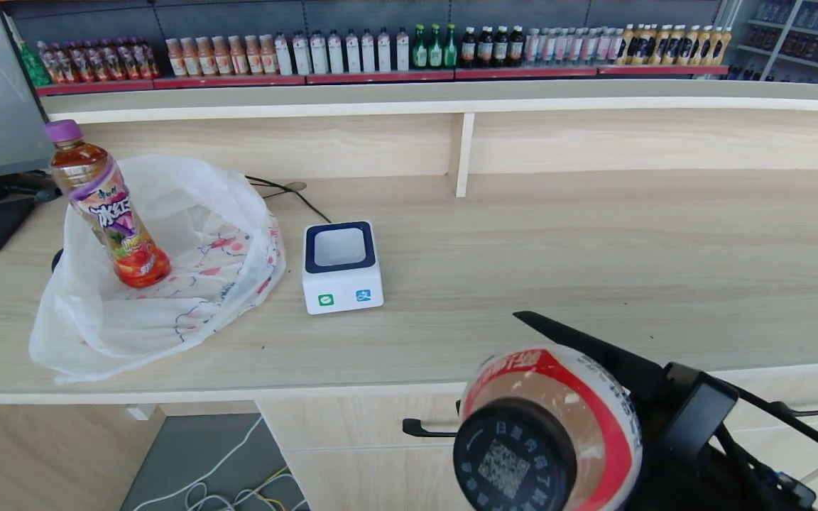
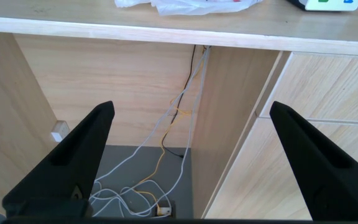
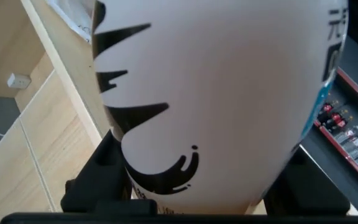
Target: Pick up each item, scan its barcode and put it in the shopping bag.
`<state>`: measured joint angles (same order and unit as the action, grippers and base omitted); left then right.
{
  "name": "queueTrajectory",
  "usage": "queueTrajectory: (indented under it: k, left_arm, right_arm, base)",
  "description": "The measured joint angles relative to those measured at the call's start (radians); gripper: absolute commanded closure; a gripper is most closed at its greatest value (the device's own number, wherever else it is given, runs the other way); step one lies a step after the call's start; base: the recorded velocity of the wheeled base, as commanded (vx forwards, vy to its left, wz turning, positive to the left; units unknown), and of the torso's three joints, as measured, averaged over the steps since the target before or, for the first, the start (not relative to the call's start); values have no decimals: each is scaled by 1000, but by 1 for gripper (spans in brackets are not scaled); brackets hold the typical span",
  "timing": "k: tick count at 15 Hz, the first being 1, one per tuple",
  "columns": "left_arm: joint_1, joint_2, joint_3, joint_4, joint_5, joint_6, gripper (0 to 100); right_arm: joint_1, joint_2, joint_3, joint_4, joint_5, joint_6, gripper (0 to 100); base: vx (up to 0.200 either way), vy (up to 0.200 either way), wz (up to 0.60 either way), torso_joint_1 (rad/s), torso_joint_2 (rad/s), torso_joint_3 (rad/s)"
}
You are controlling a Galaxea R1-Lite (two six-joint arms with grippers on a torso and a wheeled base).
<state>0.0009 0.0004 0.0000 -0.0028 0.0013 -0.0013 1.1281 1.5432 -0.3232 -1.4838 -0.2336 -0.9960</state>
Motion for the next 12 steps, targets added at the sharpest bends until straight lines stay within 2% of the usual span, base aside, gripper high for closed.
queueTrajectory:
  k: [4,7,12]
  left_arm:
    - [0,0,0,0,0,0,0]
    - [0,0,0,0,0,0,0]
    - [1,0,0,0,0,0,0]
  right_arm:
    - [49,21,-19,-2,114,-103,100]
    - [21,36,-26,-58,131,-297,100]
    - [8,50,-17,-86,160,-353,100]
  base:
    - [0,0,0,0,0,0]
    - [0,0,0,0,0,0]
    - [0,0,0,0,0,0]
